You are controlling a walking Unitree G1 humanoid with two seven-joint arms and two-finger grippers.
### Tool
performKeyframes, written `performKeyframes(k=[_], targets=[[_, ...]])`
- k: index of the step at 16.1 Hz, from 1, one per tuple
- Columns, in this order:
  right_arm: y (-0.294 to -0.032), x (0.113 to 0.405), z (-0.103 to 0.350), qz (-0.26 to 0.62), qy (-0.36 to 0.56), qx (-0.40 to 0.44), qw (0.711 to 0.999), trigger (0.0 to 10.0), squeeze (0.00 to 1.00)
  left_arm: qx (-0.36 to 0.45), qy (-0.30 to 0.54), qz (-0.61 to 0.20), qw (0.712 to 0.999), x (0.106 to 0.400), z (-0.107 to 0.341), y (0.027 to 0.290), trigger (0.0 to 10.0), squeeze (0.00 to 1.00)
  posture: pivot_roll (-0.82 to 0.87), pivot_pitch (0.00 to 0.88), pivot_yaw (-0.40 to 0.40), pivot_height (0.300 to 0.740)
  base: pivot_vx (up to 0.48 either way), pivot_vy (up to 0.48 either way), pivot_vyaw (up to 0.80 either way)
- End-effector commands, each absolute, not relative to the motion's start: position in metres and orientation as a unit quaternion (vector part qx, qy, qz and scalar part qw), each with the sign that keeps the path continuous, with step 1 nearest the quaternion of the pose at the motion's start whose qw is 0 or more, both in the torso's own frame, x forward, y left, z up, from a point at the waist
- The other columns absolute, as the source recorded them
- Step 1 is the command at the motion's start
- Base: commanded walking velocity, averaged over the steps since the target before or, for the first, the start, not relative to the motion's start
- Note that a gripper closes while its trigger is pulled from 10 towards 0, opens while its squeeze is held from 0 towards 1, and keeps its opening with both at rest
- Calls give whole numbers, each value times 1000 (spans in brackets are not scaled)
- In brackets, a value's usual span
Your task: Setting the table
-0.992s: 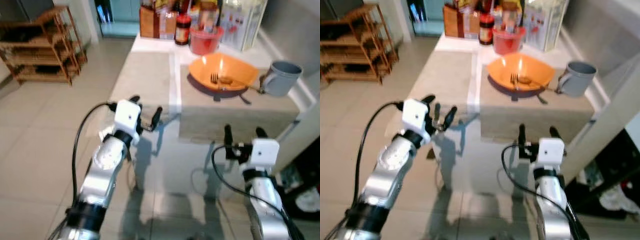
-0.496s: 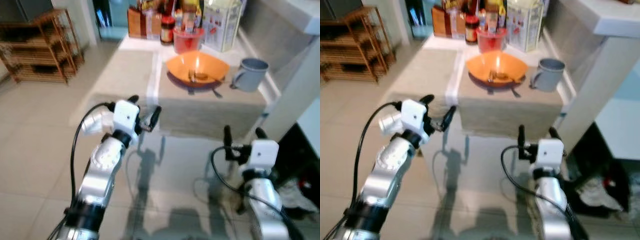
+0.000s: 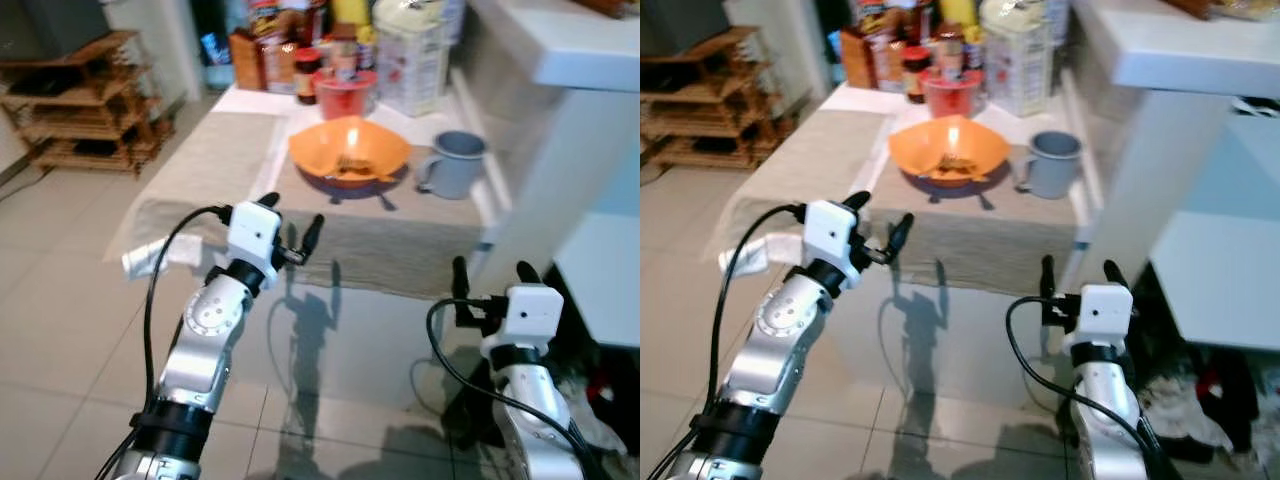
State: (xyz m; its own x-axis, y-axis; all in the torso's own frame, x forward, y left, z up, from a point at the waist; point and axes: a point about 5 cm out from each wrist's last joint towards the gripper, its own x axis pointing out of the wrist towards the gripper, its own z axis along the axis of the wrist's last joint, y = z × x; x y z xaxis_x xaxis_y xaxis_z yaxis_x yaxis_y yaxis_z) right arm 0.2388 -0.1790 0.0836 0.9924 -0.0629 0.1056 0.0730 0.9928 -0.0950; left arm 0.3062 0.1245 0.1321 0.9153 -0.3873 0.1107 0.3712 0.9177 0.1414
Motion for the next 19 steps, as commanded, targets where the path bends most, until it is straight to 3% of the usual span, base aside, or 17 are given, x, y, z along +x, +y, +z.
performKeyframes(k=[1, 11, 19], targets=[[-176, 241, 88, -29, -59, -52, 996, 10000, 0, 69, -69, -179, 979, 310, 135, 128, 10000, 0, 3, 0, 18, 718, 0, 0, 0], [-171, 236, 83, -26, -50, -48, 997, 10000, 0, 112, -93, -145, 979, 337, 191, 151, 10000, 0, 20, 0, 29, 718, 0, 0, 0], [-166, 232, 79, -25, -39, -42, 998, 10000, 0, 110, -26, -177, 978, 365, 226, 154, 10000, 0, 19, 0, 43, 718, 0, 0, 0]])
